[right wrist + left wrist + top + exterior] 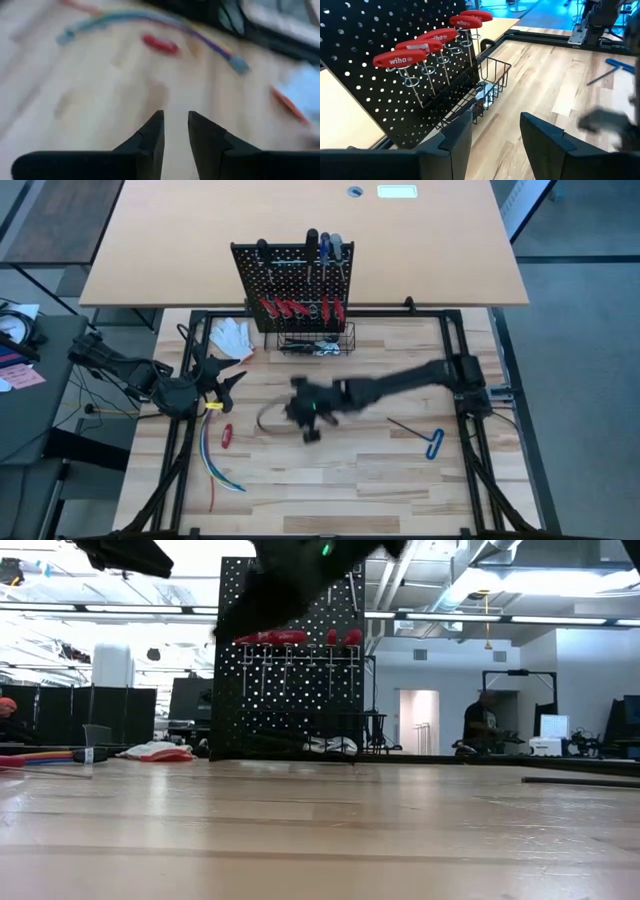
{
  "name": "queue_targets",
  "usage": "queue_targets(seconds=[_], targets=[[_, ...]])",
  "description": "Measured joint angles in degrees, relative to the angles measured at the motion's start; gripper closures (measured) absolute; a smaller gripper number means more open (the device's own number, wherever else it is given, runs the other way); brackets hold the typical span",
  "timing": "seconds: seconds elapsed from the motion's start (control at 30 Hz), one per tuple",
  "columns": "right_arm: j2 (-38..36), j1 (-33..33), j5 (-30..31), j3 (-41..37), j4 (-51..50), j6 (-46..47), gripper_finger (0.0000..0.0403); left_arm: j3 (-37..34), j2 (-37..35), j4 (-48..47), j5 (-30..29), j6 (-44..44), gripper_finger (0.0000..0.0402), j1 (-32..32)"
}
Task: Hang tools onto peg board
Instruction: Hang the red allen wrench on the black pegboard
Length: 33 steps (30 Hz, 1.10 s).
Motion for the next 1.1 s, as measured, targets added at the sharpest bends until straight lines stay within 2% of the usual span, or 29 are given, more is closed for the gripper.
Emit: queue_targets(seconds=[0.07,0.17,0.37,0.57,0.67,0.83,1.1], targets=[[4.1,1.1,-0.4,0.7,9.0,3.7,0.0310,0.0,0.0,0.0,0.0,-0.1,0.0242,0.0],[10.8,1.6,0.0,6.1,13.4,3.9,0.0306,0.0,0.0,0.1,-0.2,-0.2,0.0242,0.0],[22.6,0.3,0.1,21.5,8.1,7.5,0.0262,0.0,0.0,0.2,-1.2,0.1,0.0242,0.0],[29.3,-2.5,0.2,32.8,2.5,13.3,0.0201,0.0,0.0,0.3,-1.2,0.6,0.0242,0.0],[30.6,-3.7,-1.0,34.2,1.9,13.8,0.0188,0.0,0.0,0.4,-1.2,0.6,0.0242,0.0],[31.9,-5.1,-6.6,34.6,1.2,16.3,0.0194,0.0,0.0,0.4,-1.2,0.6,0.0242,0.0],[32.1,-4.3,-7.2,34.5,-5.3,9.3,0.0226,0.0,0.0,0.4,-3.0,0.7,0.0242,0.0]])
